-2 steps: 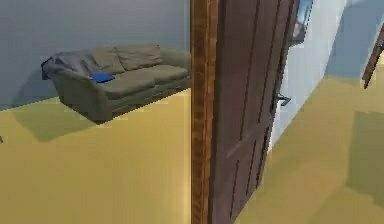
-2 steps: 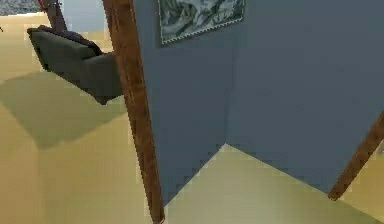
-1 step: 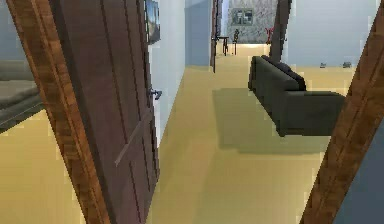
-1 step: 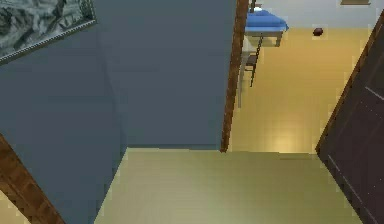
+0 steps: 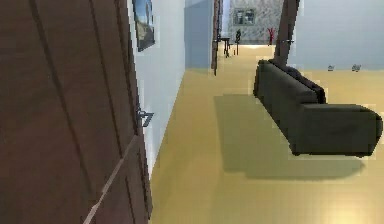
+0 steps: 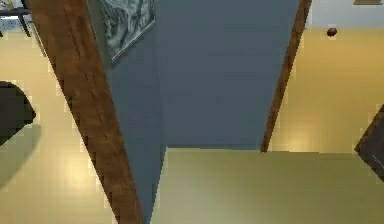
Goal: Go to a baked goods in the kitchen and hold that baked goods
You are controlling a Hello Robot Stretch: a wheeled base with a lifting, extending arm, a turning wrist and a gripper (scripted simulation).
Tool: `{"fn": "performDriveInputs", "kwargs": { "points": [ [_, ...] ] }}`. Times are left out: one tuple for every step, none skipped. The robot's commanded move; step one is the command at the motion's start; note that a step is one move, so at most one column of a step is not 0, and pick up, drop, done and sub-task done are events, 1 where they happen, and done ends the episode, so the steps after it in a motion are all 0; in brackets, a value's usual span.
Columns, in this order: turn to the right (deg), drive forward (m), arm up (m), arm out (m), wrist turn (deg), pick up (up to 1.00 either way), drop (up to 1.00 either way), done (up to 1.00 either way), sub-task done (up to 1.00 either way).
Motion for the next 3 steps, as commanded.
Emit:
{"fn": "performDriveInputs", "kwargs": {
  "points": [
    [12.0, 0.00, 0.00, 0.00, 0.0, 0.00, 0.00, 0.00, 0.00],
    [0.0, 1.00, 0.00, 0.00, 0.0, 0.00, 0.00, 0.00, 0.00],
    [0.0, 1.00, 0.00, 0.00, 0.0, 0.00, 0.00, 0.00, 0.00]
  ]
}}
